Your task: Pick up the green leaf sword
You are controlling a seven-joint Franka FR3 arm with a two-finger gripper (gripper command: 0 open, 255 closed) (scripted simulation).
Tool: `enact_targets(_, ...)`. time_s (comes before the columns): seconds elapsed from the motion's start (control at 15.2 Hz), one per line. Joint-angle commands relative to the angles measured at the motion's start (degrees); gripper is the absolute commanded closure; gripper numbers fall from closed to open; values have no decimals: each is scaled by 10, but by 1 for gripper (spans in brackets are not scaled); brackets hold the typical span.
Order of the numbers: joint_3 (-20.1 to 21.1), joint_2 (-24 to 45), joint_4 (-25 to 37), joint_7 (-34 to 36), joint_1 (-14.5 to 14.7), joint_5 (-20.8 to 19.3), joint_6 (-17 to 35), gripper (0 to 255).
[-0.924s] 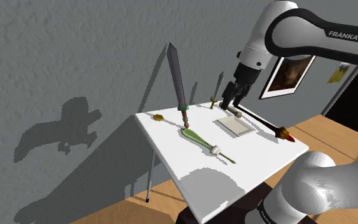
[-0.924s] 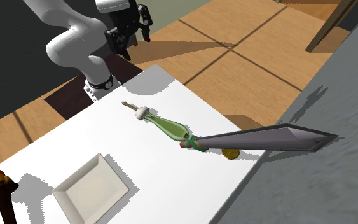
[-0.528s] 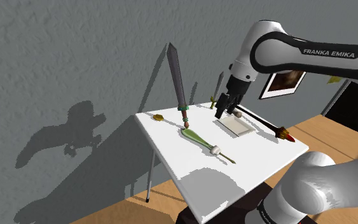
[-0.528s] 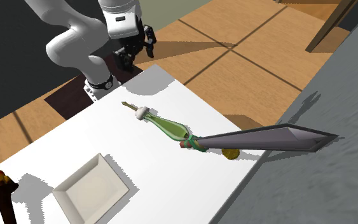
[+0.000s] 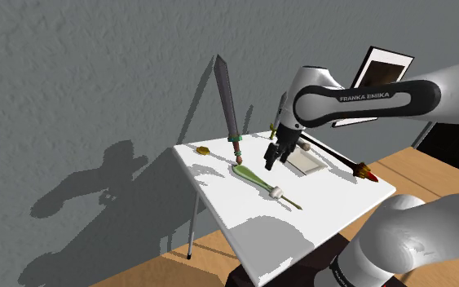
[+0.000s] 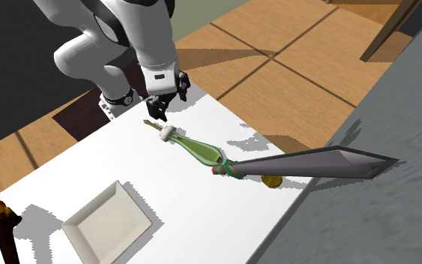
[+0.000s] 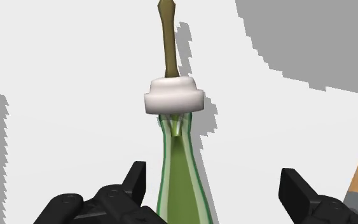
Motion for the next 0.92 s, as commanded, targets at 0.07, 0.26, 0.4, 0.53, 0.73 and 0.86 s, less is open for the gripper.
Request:
enact_targets(0.07,0,52,-16,-4,-6,-9,61,0)
enact_targets(0.26,-2,111,-26,-7,-14,-20,123,0)
enact_targets(0.4,-3,152,-29,-8,-20,-28,163,0)
enact_targets(0.53,-3,165,-35,-8,-20,-28,182,0)
enact_targets(0.73,-3,186,-44,-8,-20,-28,212,0)
enact_targets(0.86,-3,201,-49,-8,-21,-29,232,0)
